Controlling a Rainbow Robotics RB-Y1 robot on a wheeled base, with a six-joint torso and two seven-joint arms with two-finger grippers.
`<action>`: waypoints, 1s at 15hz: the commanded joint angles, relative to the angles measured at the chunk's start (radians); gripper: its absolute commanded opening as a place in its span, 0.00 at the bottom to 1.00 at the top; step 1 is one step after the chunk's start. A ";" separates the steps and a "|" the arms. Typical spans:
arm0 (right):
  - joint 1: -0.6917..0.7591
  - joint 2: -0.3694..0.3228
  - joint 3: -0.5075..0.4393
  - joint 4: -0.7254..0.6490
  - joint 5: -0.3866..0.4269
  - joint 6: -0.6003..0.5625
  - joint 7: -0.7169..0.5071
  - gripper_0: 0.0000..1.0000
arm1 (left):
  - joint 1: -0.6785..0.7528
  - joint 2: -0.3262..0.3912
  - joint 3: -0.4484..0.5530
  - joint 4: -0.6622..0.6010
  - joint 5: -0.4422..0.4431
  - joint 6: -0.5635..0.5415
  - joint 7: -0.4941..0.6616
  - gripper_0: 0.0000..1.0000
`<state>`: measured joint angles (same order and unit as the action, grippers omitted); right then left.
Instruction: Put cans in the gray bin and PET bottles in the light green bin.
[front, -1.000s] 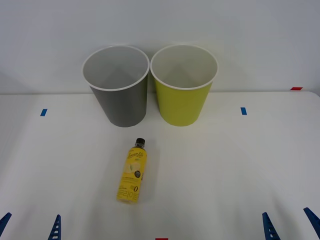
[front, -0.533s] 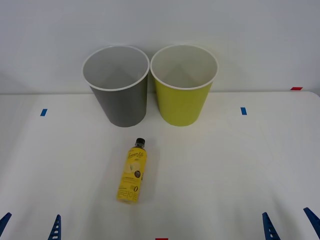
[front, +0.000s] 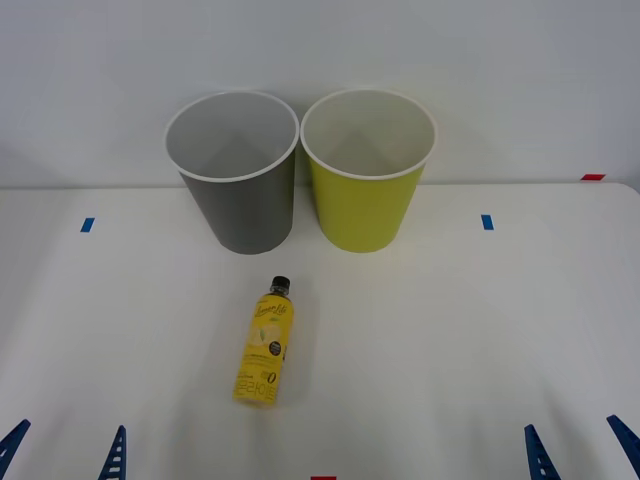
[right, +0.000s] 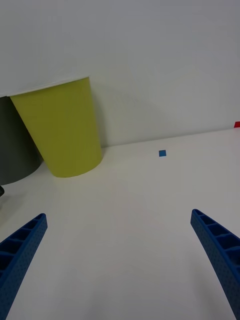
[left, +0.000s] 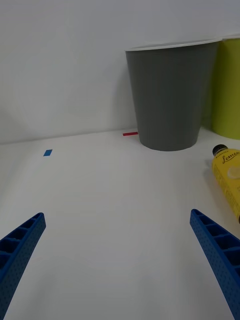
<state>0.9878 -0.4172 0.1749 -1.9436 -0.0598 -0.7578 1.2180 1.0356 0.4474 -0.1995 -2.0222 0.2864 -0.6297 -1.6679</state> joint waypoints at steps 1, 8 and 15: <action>0.000 0.000 0.000 0.000 0.000 0.000 0.000 1.00 | -0.023 0.051 0.003 0.000 -0.016 0.002 -0.004 1.00; 0.000 0.000 0.000 0.000 0.000 0.000 0.000 1.00 | -0.177 0.267 -0.083 0.008 0.020 0.061 -0.009 1.00; 0.000 0.000 0.000 0.000 0.000 0.000 0.000 1.00 | -0.355 0.458 -0.167 0.008 0.036 0.105 -0.012 1.00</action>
<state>0.9878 -0.4172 0.1749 -1.9436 -0.0597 -0.7578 1.2180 0.7075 0.8821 -0.3422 -2.0140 0.3124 -0.5367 -1.6796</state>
